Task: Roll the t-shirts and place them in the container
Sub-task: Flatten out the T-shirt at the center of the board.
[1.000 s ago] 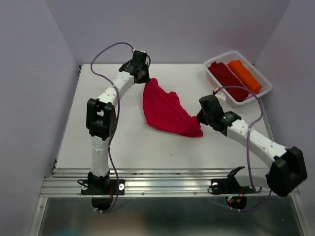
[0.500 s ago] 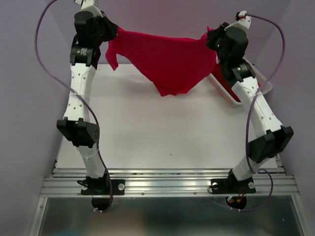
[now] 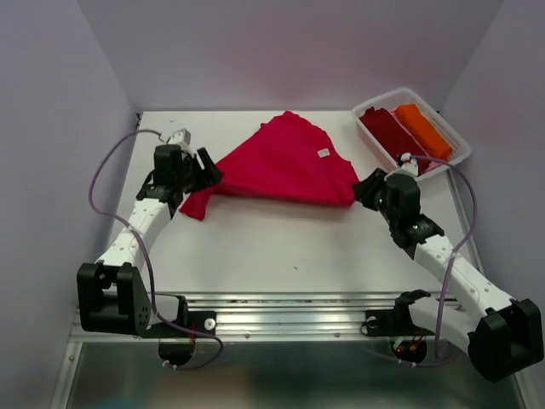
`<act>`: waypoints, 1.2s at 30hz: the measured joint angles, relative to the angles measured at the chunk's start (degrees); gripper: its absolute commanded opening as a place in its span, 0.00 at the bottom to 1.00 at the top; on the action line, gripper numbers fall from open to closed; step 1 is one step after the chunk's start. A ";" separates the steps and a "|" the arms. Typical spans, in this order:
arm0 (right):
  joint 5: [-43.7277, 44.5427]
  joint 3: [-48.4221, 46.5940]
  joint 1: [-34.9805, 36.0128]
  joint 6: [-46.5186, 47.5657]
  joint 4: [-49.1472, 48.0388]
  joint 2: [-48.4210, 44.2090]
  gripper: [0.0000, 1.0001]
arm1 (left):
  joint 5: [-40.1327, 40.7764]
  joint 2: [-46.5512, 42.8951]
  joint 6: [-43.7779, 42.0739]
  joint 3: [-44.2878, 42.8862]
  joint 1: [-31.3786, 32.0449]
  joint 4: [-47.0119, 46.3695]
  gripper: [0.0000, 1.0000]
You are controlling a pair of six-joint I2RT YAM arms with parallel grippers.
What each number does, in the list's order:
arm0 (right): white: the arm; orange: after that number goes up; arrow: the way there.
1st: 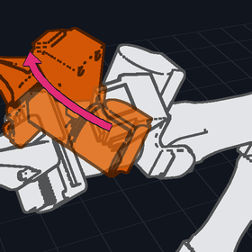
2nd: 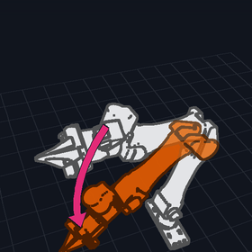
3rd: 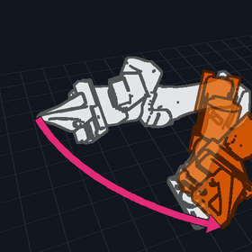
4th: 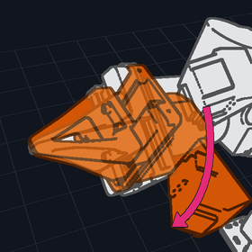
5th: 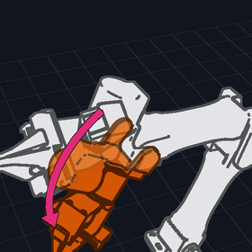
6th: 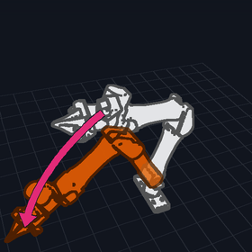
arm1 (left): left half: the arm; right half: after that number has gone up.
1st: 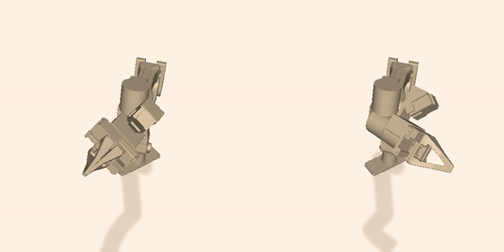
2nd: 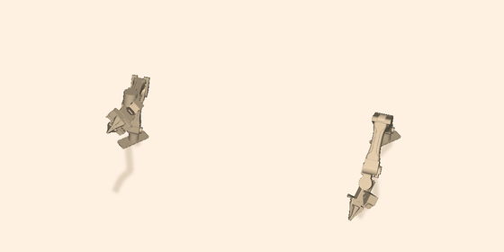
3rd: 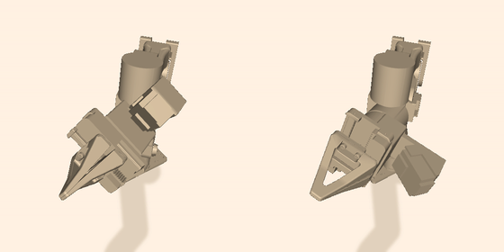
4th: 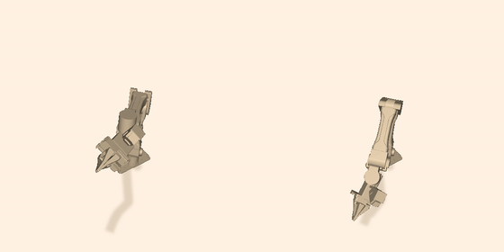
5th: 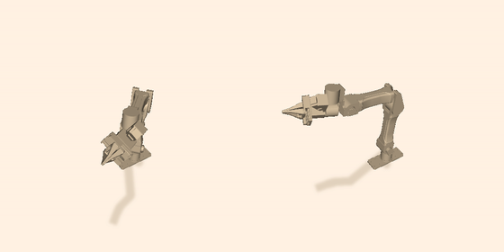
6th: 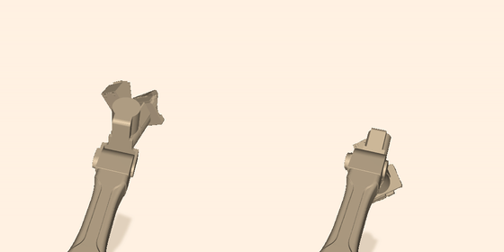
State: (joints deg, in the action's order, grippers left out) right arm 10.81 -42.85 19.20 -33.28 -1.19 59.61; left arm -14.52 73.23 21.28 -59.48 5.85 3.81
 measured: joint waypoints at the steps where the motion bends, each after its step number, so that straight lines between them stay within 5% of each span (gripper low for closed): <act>1: -0.28 4.37 -0.02 -1.53 1.88 -2.03 0.60 | -0.15 -0.07 0.50 4.09 0.00 0.96 0.79; 4: -0.07 10.16 -0.04 -4.07 6.25 -6.32 0.61 | 0.04 1.01 1.57 12.26 -0.07 6.95 0.79; 9: 2.69 11.08 -0.04 -5.55 9.44 -10.23 0.61 | 3.85 1.38 2.01 8.66 -0.07 11.78 0.75; 12: 4.17 8.20 -0.04 -5.44 9.86 -7.56 0.61 | 6.99 0.11 2.38 4.79 -0.07 11.78 0.60; 13: 4.39 6.60 -0.04 -5.33 10.10 -5.66 0.60 | 8.33 -0.63 2.62 4.11 -0.07 11.58 0.41; 16: 3.82 3.65 -0.04 -5.40 9.88 -0.31 0.58 | 12.33 -1.86 4.13 3.93 -0.09 11.23 0.21; 18: 2.97 3.48 -0.04 -5.68 9.99 2.69 0.58 | 14.25 -0.74 5.29 4.07 -0.17 10.99 0.28; 19: 2.03 3.58 -0.04 -5.99 10.23 4.17 0.58 | 14.97 0.61 5.75 4.24 -0.20 10.62 0.41; 22: 0.39 4.28 -0.04 -6.21 10.19 5.57 0.58 | 16.50 5.53 7.48 4.94 -0.22 10.05 0.61; 26: -1.44 4.94 -0.04 -6.19 10.16 5.64 0.58 | 18.29 9.55 9.35 6.62 -0.22 9.46 0.73; 30: -2.56 5.33 -0.04 -6.25 9.77 5.64 0.58 | 19.28 10.08 11.02 6.40 -0.22 7.87 0.73; 36: -3.58 6.43 -0.04 -7.08 9.22 5.68 0.58 | 19.61 15.74 12.81 5.40 -0.22 6.03 0.61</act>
State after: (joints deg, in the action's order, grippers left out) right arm 7.22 -36.42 19.16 -40.36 8.03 65.30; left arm 5.08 88.97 34.09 -54.08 5.63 9.85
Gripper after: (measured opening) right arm 0.582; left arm 0.648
